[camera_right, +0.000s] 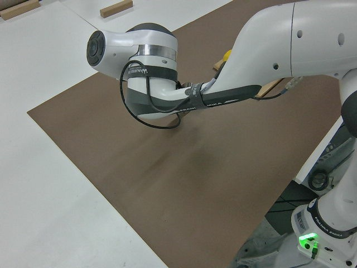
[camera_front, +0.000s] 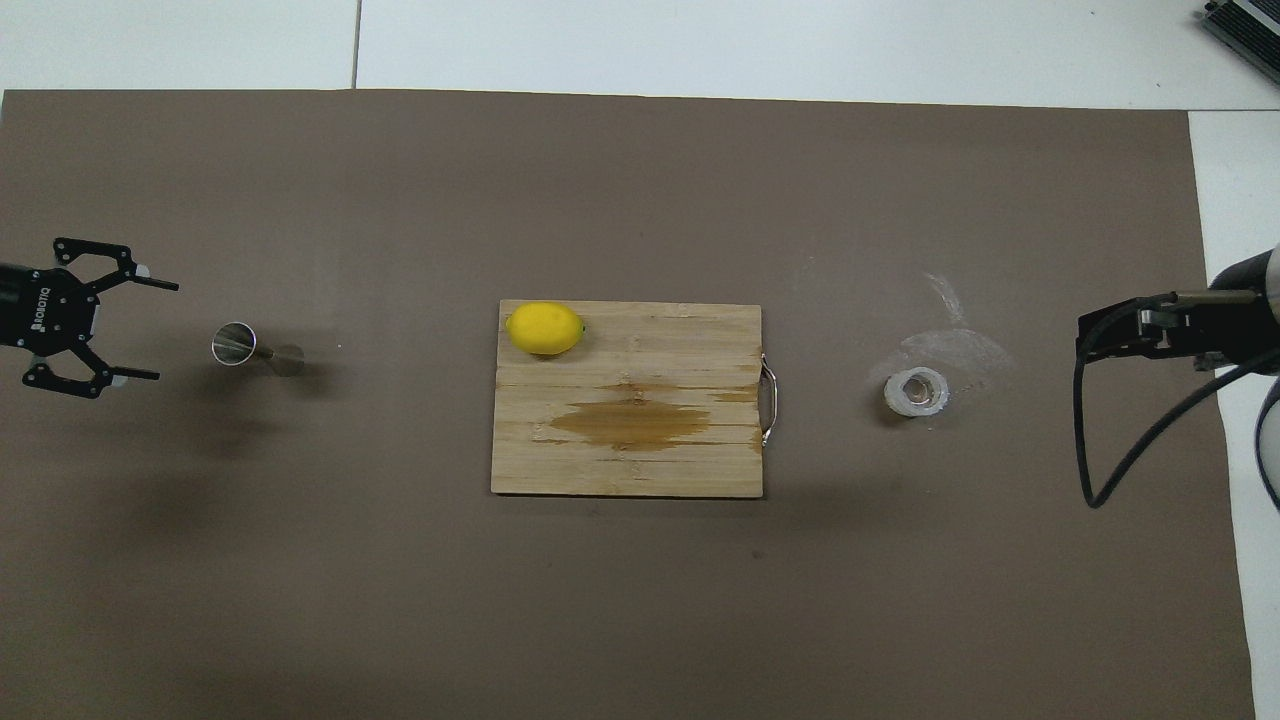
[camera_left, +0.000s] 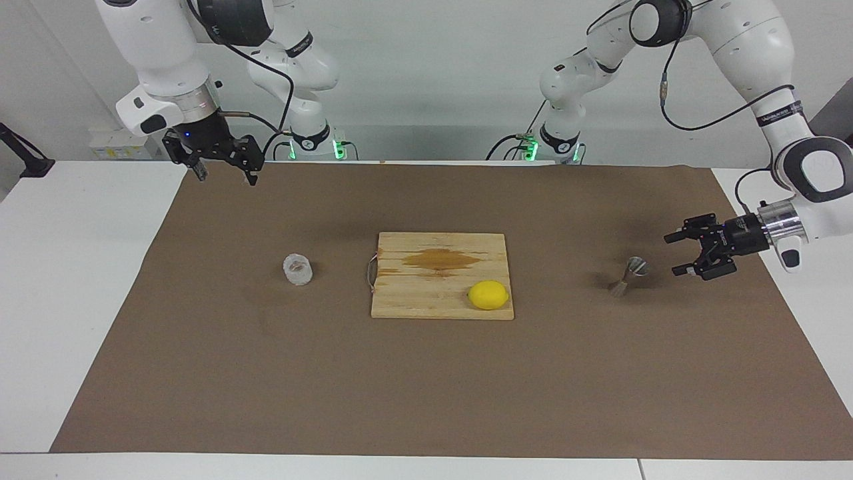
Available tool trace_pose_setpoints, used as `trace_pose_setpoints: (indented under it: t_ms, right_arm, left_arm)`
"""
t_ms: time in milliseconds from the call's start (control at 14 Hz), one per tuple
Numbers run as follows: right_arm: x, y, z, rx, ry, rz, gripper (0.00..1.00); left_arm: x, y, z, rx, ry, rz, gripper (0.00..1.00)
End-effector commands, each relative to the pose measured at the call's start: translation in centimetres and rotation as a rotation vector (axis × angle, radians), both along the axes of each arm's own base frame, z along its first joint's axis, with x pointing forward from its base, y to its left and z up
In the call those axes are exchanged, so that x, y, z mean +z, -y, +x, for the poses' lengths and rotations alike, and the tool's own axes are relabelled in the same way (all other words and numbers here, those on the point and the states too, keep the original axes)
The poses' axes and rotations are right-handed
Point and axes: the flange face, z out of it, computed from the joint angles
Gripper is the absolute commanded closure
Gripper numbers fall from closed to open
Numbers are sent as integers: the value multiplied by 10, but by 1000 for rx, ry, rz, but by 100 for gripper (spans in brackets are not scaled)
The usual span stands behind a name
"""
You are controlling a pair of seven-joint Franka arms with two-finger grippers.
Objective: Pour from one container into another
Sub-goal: 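Move the left gripper toward the small metal cup, then close the left gripper around the small metal cup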
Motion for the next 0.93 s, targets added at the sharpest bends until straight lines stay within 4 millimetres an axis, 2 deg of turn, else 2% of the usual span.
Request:
trace_pose_setpoints:
  t_ms: [0,143,285,642,856]
  right_arm:
    - [2,3,-6,16,-5,22,0]
    - [2,3,-6,16,-5,20,0]
    - [2,3,-6,16,-5,22,0]
    - [2,3,-6,16,-5,22,0]
    - [2,3,-6,16,-5,22,0]
  left_arm:
    - [-38,-7,1,75,-83,-111,0]
    - [-59,-11,1,98,-111,-152,0]
    - [-66,-8,0,102,-126,-179,0]
    - [-108,-8,-9,149,-183,-315,0]
    - [-117,-7,-11,157,-200,-351,0]
